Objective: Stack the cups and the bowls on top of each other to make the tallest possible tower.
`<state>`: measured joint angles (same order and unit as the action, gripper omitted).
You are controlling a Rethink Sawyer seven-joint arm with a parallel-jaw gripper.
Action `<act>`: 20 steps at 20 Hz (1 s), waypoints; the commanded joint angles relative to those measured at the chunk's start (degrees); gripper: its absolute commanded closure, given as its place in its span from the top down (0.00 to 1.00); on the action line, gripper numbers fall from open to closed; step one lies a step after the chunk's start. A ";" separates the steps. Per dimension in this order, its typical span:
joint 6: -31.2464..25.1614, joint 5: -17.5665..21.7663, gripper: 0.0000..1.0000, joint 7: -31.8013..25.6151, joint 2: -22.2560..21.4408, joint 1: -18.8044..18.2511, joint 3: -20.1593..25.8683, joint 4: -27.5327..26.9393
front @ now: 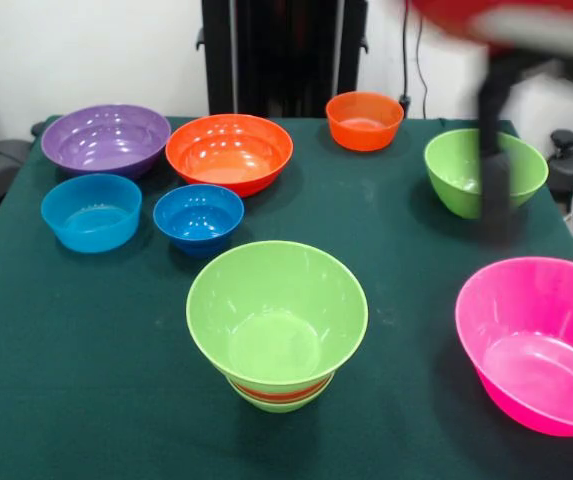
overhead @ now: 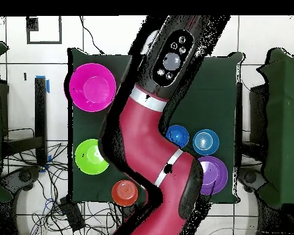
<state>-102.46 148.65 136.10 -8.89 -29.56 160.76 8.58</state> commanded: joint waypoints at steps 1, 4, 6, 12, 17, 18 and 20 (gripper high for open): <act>-8.05 6.75 1.00 15.32 -3.64 3.74 -1.84 -7.79; -8.21 6.38 1.00 15.48 -5.32 3.74 -0.08 -8.55; -8.63 6.36 1.00 14.06 -6.49 3.75 0.92 -8.93; -10.90 6.13 1.00 4.86 -7.44 4.39 1.19 -9.03; -11.78 4.36 1.00 11.16 -8.11 5.65 -1.31 -8.40; -11.92 4.10 1.00 13.96 -8.42 5.99 -2.28 -8.06; -12.00 3.58 1.00 17.65 -8.91 6.55 -3.69 -7.58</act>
<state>-106.82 149.56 137.20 -17.19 -24.84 165.08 8.60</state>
